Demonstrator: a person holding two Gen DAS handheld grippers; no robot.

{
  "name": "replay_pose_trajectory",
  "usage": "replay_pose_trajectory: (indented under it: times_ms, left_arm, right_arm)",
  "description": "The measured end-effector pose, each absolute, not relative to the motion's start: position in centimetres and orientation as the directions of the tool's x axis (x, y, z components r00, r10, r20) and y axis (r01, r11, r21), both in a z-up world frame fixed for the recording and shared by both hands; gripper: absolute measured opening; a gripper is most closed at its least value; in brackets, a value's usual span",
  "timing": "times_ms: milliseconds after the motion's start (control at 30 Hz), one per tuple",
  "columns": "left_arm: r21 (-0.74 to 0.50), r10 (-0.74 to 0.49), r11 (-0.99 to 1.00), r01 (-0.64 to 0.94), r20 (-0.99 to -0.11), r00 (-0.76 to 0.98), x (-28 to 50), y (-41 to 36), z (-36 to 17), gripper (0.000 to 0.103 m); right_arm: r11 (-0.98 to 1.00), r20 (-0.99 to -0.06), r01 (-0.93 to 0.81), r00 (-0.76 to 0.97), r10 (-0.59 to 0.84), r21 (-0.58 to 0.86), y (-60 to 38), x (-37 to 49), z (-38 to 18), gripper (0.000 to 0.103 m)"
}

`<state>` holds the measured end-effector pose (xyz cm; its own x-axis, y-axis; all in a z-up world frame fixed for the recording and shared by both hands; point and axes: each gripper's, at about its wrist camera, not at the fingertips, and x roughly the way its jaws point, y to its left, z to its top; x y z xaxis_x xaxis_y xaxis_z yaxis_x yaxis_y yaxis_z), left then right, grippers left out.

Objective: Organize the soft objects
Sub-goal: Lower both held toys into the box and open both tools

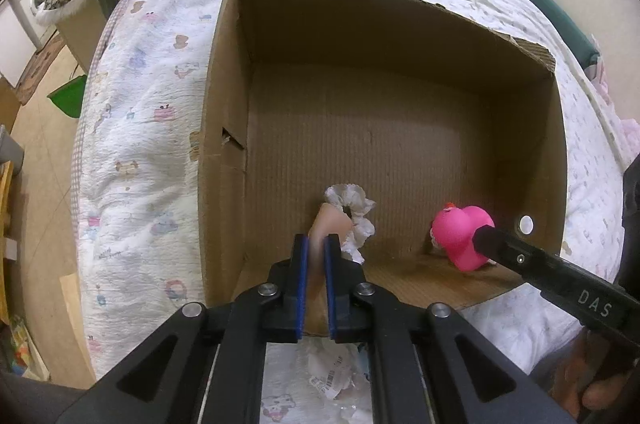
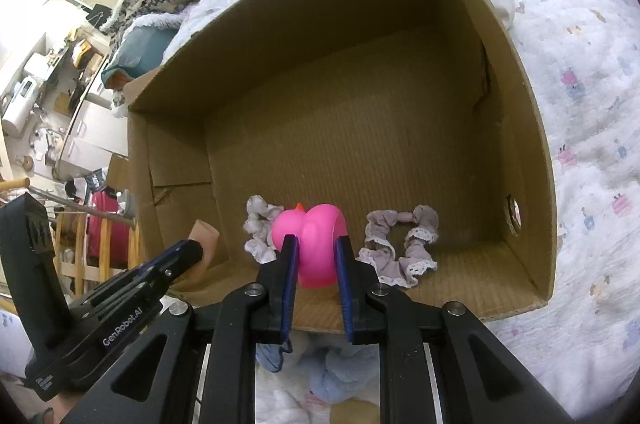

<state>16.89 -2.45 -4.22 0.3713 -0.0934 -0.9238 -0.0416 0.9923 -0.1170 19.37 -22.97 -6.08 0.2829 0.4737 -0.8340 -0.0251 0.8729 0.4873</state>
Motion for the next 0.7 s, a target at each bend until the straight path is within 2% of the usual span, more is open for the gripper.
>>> replay_pose_trajectory:
  times_ms: [300, 500, 567, 633, 700]
  left_arm:
    - [-0.101, -0.082, 0.994, -0.030, -0.923, 0.375, 16.6, -3.3, -3.9, 0.011]
    - [-0.107, -0.088, 0.994, -0.028, -0.921, 0.380, 16.5, -3.7, -3.6, 0.032]
    - [-0.106, -0.087, 0.994, -0.028, -0.919, 0.386, 16.4, -3.7, -3.5, 0.045]
    - [-0.111, -0.090, 0.993, -0.032, -0.914, 0.395, 16.3, -3.6, -3.3, 0.052]
    - [-0.120, -0.096, 0.992, -0.034, -0.909, 0.405, 16.2, -3.6, -3.0, 0.054]
  right_arm:
    - [0.874, -0.831, -0.053, 0.287, 0.477, 0.484, -22.4, 19.4, -5.8, 0.020]
    - [0.872, -0.817, -0.066, 0.320, 0.479, 0.485, -22.7, 19.1, -5.1, 0.020]
    - [0.872, -0.813, -0.068, 0.333, 0.477, 0.484, -22.7, 19.1, -4.8, 0.020]
    - [0.868, -0.806, -0.070, 0.340, 0.484, 0.491, -22.9, 19.1, -4.6, 0.020]
    - [0.874, -0.808, -0.071, 0.351, 0.472, 0.480, -22.9, 19.1, -4.3, 0.024]
